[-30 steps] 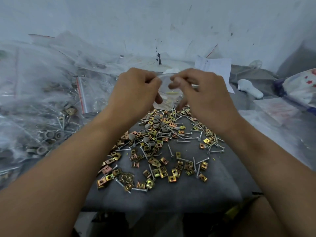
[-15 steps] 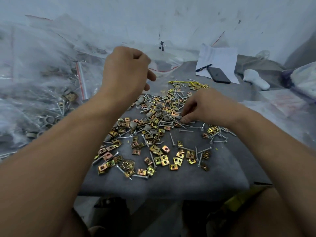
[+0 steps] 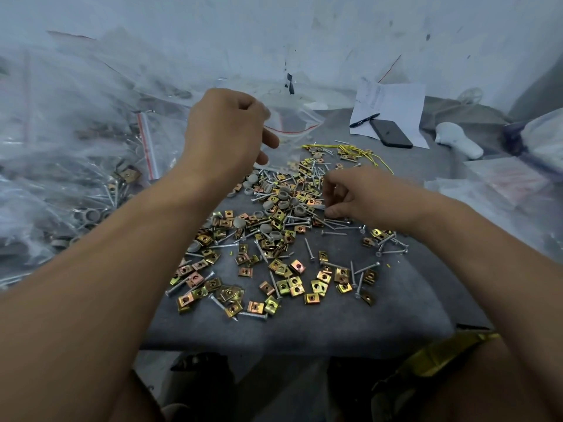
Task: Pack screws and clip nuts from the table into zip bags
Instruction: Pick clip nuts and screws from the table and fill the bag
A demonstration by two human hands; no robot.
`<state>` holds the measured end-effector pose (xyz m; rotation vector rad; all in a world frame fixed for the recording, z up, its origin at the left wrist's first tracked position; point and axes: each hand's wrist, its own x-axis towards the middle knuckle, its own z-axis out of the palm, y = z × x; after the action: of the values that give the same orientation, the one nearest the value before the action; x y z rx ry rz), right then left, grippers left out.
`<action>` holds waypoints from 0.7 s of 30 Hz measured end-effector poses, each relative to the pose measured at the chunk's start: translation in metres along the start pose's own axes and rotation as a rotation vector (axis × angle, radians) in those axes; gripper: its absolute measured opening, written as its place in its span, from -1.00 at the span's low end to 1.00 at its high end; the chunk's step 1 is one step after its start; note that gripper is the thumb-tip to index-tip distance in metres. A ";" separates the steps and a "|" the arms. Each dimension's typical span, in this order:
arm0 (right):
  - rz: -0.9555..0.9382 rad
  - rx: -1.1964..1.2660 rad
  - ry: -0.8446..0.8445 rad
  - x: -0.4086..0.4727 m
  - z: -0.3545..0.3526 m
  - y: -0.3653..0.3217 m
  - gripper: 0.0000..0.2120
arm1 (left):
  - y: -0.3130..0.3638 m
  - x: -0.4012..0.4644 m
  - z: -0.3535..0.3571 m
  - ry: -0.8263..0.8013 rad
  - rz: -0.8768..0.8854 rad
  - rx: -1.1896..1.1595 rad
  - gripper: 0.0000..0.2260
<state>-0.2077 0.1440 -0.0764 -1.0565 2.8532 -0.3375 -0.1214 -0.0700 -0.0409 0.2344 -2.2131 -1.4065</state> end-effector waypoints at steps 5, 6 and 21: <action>-0.006 -0.051 -0.011 -0.004 -0.008 -0.008 -0.78 | 0.000 0.000 -0.001 -0.009 0.000 0.001 -0.77; -0.003 -0.038 -0.009 -0.004 -0.009 -0.010 -0.77 | 0.000 0.000 -0.002 -0.010 -0.002 0.000 -0.77; -0.045 0.648 0.265 -0.015 -0.023 0.022 -0.82 | -0.002 0.002 -0.001 -0.048 0.007 0.000 -0.79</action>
<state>-0.2141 0.1742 -0.0597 -0.9825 2.5912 -1.3758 -0.1224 -0.0728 -0.0419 0.1942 -2.2502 -1.4227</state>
